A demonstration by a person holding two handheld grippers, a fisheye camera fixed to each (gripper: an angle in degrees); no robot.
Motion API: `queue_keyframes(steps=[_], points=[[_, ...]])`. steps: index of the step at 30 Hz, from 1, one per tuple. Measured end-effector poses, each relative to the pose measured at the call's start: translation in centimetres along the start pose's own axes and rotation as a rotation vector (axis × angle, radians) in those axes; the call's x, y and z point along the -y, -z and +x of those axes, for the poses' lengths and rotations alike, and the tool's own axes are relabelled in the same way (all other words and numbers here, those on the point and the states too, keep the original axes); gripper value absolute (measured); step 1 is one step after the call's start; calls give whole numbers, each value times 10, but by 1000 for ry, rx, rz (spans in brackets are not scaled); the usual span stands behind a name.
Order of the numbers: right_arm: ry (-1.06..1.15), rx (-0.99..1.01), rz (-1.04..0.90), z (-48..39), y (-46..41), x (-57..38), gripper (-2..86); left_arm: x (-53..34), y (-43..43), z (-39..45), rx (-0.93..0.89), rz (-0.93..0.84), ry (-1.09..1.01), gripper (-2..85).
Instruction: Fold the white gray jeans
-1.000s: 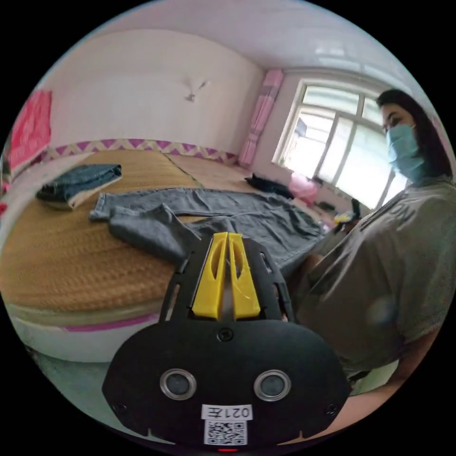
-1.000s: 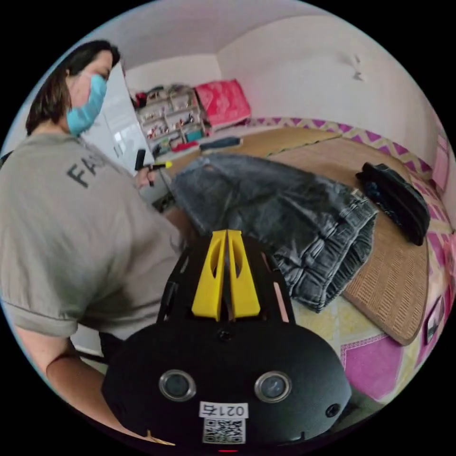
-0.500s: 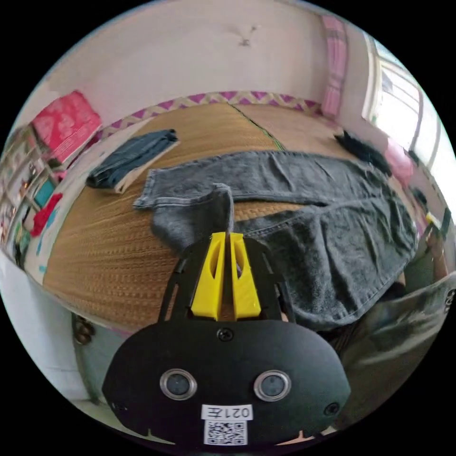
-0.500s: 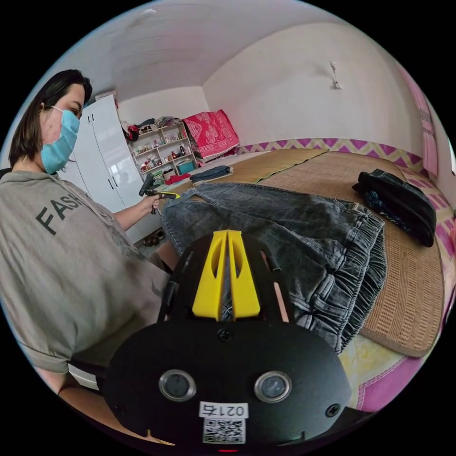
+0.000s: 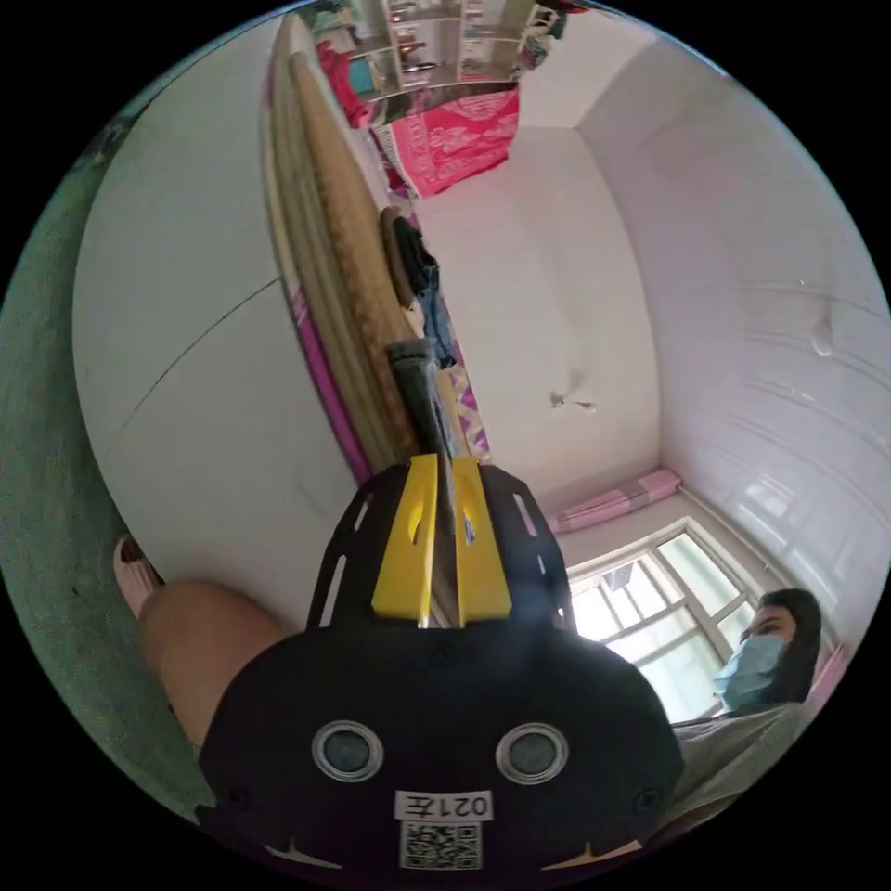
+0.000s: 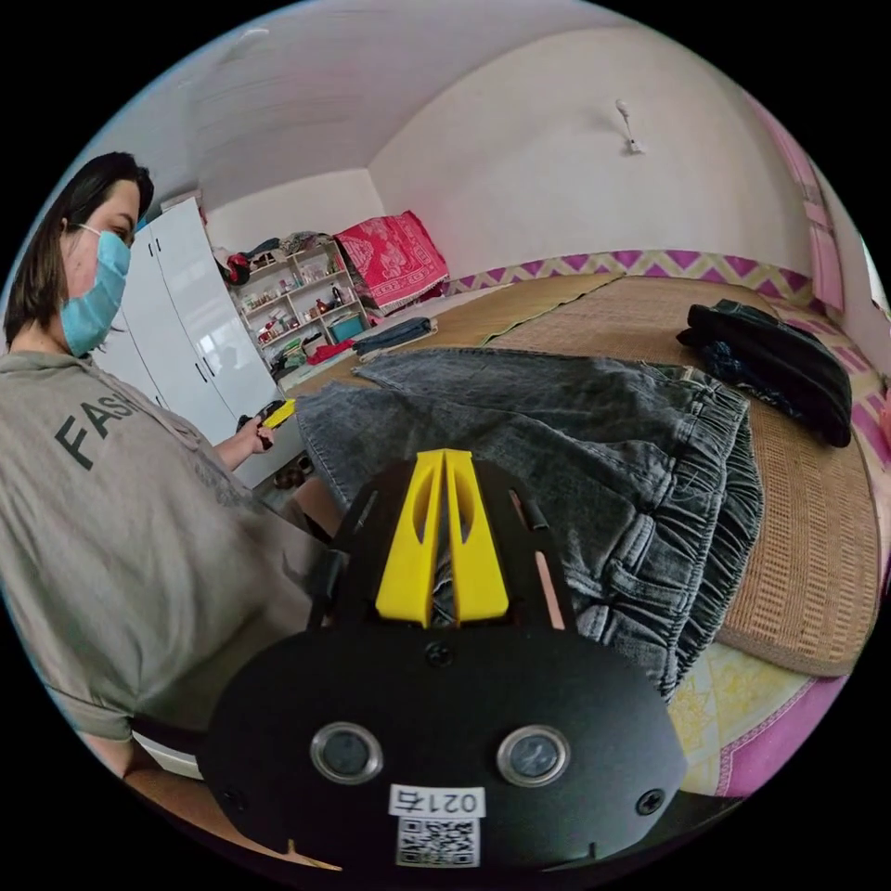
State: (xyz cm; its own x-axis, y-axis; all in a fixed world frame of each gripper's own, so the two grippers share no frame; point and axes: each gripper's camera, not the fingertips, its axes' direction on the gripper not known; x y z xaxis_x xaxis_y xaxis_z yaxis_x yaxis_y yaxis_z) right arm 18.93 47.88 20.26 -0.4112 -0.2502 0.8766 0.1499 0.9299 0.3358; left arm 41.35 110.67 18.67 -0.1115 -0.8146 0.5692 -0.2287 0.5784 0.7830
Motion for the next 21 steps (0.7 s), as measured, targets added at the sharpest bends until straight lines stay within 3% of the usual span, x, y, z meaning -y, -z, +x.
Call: queue_keyframes(steps=[4,8,16,21], points=[[14,-209,-43,-13,-6,9,-10,24,-8,34,157,-107,-138,69],[-26,-423,-244,-7,-35,0,-10,30,-18,34,276,-199,-155,12],[34,-561,-280,-39,-62,-15,-10,-5,24,31,176,-103,-122,-9],[-76,-496,-329,-33,-55,-9,-10,-25,31,87,146,-100,-296,-5]])
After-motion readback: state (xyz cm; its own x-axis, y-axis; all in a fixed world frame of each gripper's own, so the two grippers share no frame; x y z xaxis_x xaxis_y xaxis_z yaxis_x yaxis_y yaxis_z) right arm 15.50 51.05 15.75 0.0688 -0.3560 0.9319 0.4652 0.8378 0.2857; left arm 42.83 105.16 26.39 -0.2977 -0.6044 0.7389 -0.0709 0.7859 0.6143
